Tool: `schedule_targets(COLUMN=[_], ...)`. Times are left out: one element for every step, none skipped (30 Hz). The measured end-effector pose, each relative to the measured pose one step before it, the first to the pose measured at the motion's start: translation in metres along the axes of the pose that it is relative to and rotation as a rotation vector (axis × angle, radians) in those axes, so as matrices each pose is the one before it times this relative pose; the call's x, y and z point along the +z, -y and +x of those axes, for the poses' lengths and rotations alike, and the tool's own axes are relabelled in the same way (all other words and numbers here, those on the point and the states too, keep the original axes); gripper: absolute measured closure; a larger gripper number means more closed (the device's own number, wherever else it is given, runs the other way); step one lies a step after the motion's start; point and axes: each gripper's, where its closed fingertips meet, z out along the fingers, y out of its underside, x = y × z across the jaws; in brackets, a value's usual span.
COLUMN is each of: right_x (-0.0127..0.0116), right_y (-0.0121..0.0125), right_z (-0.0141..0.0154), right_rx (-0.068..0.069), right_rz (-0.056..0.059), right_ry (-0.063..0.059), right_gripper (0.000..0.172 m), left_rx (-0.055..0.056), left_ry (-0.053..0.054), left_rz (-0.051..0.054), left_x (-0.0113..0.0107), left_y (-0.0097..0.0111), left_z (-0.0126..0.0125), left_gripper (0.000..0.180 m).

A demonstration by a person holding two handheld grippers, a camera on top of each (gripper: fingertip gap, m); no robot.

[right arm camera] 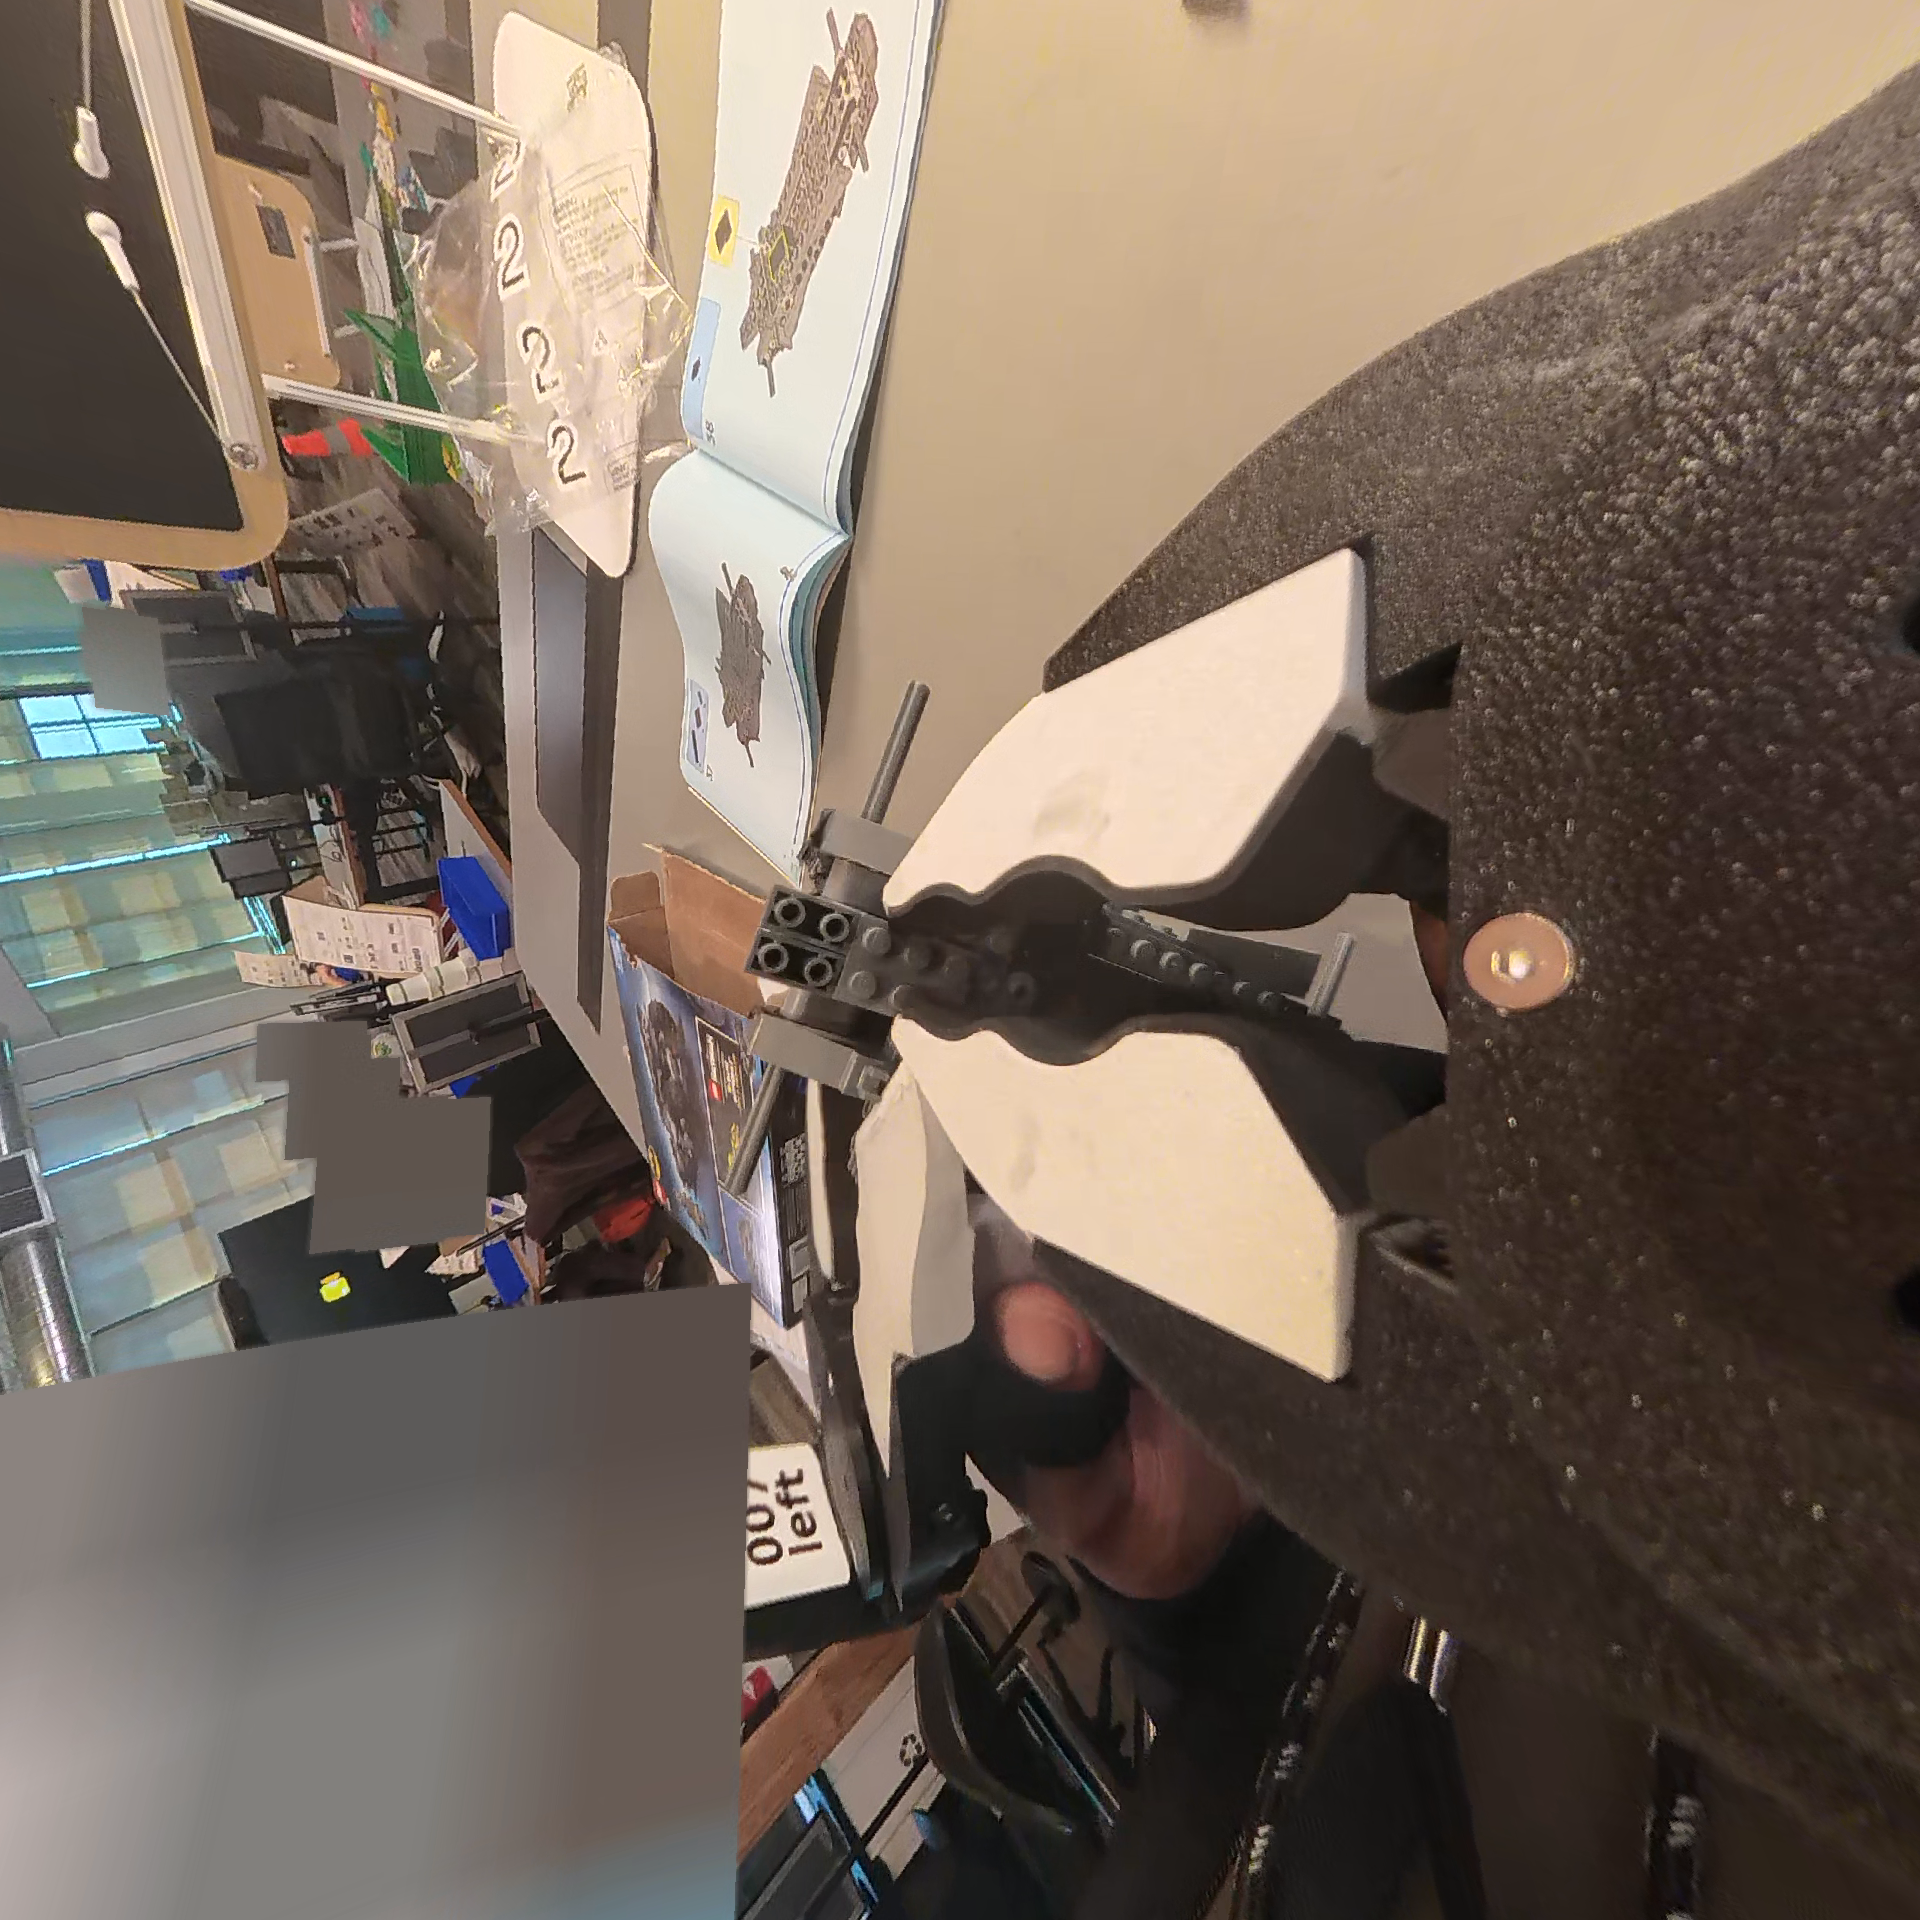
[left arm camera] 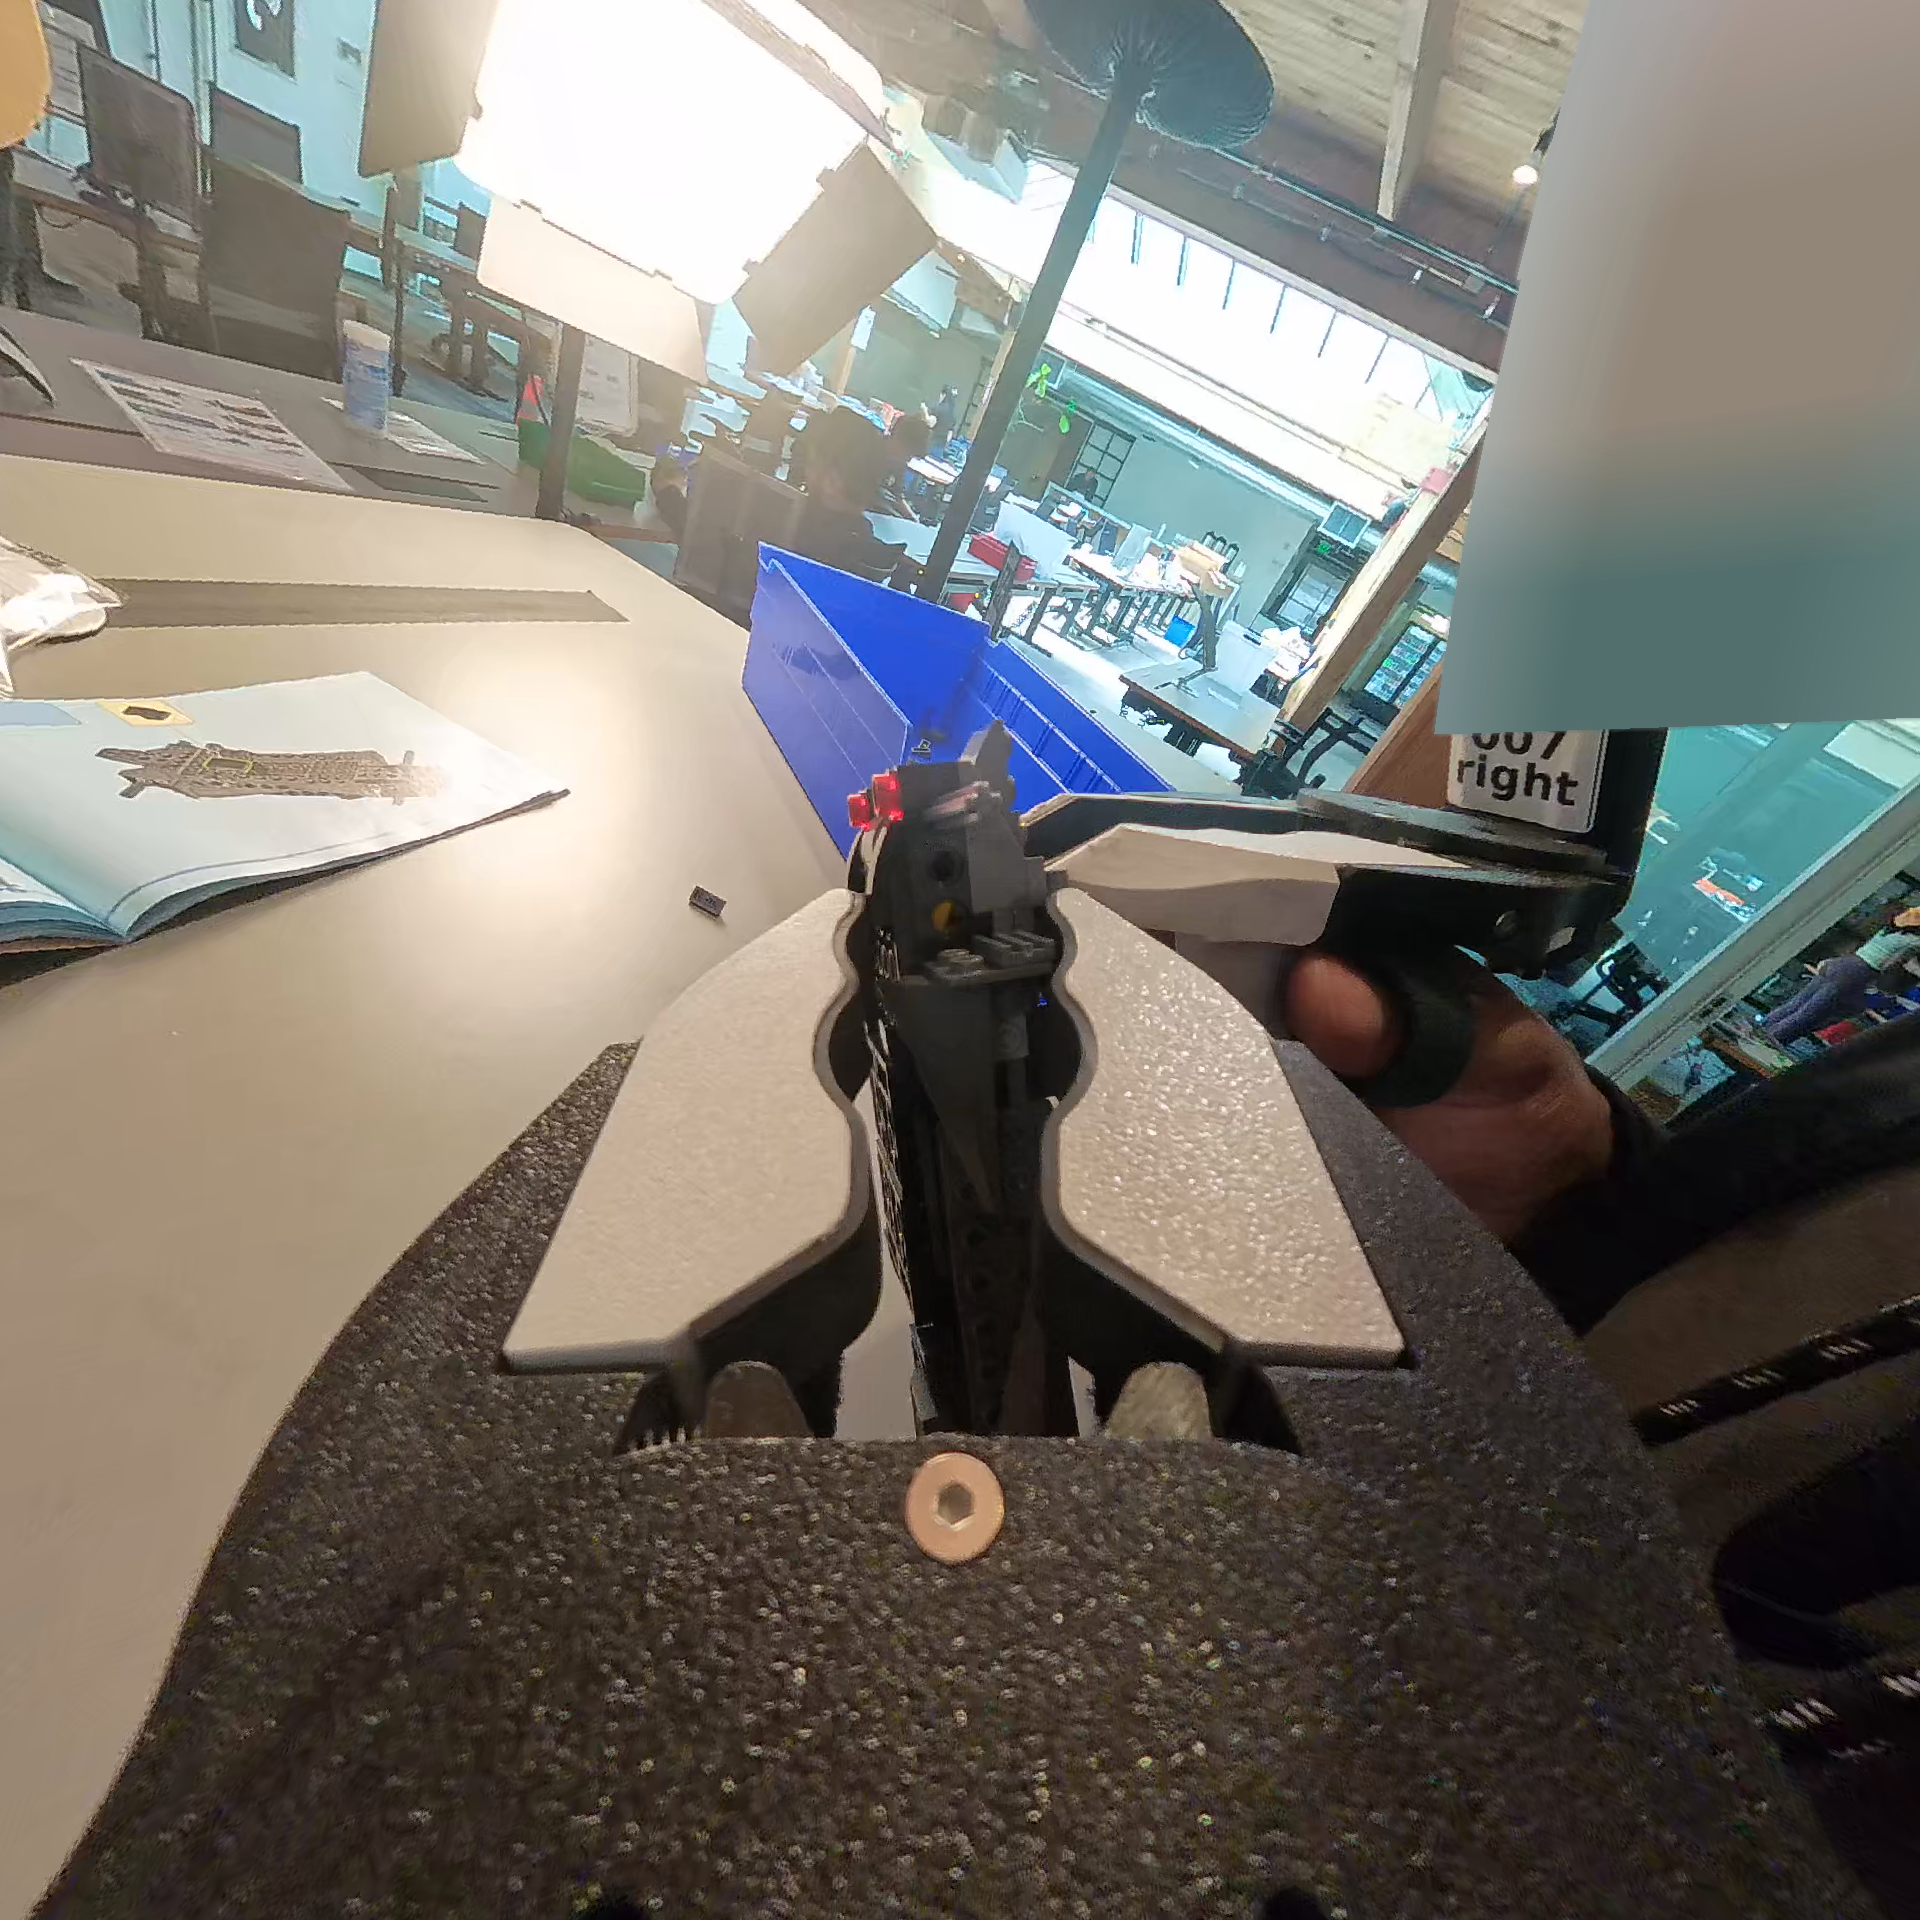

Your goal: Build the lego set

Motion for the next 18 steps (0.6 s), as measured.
schedule_targets(right_x=[-0.00014,-0.00019,0.00003,-0.00012,-0.00012,-0.00009,-0.00016,-0.00011,-0.00008,0.00002,0.00005,0.00013,0.00018,0.00020,0.00012,-0.00003,0.00013,0.00003], right_y=[-0.00052,-0.00056,-0.00054,-0.00043,-0.00033,-0.00014,0.00008,0.00020,0.00004,0.00005,0.00001,-0.00015,-0.00016,-0.00021,-0.00015,0.00018,-0.00007,0.00020], right_z=[0.00030,0.00026,0.00008,0.00003,-0.00016,-0.00031,-0.00007,-0.00002,-0.00004,-0.00004,0.00000,0.00026,0.00033,0.00041,0.00022,0.00004,0.00037,0.00012], right_rx=[-0.0007,0.0001,0.0016,0.0006,-0.0006,-0.0018,-0.0006,-0.0013,-0.0027,-0.0006,0.0014,0.0013,0.0005,-0.0011,0.0014,0.0053,0.0056,0.0041], right_rz=[-0.0021,-0.0022,-0.0018,-0.0012,-0.0003,0.0000,0.0004,0.0001,-0.0006,-0.0001,-0.0009,-0.0010,-0.0012,-0.0014,-0.0014,0.0001,-0.0018,0.0000], right_ry=[-0.0002,-0.0010,0.0007,0.0005,0.0001,0.0005,-0.0003,0.0008,-0.0003,-0.0006,-0.0007,-0.0016,-0.0039,-0.0047,-0.0026,0.0011,-0.0009,-0.0011], right_gripper=[0.159,0.159,0.160,0.160,0.161,0.161,0.162,0.162,0.162,0.162,0.162,0.162,0.162,0.162,0.162,0.162,0.162,0.162], left_rx=[0.0034,0.0071,0.0094,0.0101,0.0091,0.0051,0.0010,0.0023,0.0044,0.0070,0.0084,0.0097,0.0103,0.0112,0.0115,0.0065,0.0033,0.0029], left_ry=[0.0013,0.0036,0.0050,0.0050,0.0050,0.0032,-0.0009,-0.0019,0.0013,0.0041,0.0047,0.0057,0.0069,0.0074,0.0062,0.0020,0.0033,0.0022], left_rz=[-0.0049,-0.0054,-0.0040,-0.0024,-0.0034,-0.0006,0.0000,-0.0014,-0.0002,0.0000,-0.0023,-0.0028,-0.0033,-0.0037,-0.0017,0.0004,-0.0001,0.0022], left_x=[0.00011,0.00025,0.00010,0.00000,0.00013,0.00015,0.00001,-0.00003,0.00002,0.00000,0.00009,0.00006,0.00031,0.00029,0.00007,0.00013,0.00023,0.00019], left_y=[-0.00033,-0.00055,-0.00036,-0.00028,-0.00036,-0.00002,0.00004,-0.00001,0.00005,0.00009,0.00004,-0.00001,-0.00019,-0.00036,-0.00008,0.00002,-0.00015,-0.00003], left_z=[0.00014,-0.00005,0.00010,0.00009,0.00008,0.00014,0.00022,0.00021,0.00015,0.00014,-0.00012,-0.00004,-0.00016,-0.00018,-0.00010,0.00007,-0.00020,-0.00014], left_gripper=[0.150,0.151,0.151,0.151,0.151,0.151,0.151,0.151,0.151,0.151,0.151,0.151,0.151,0.151,0.151,0.151,0.151,0.151])
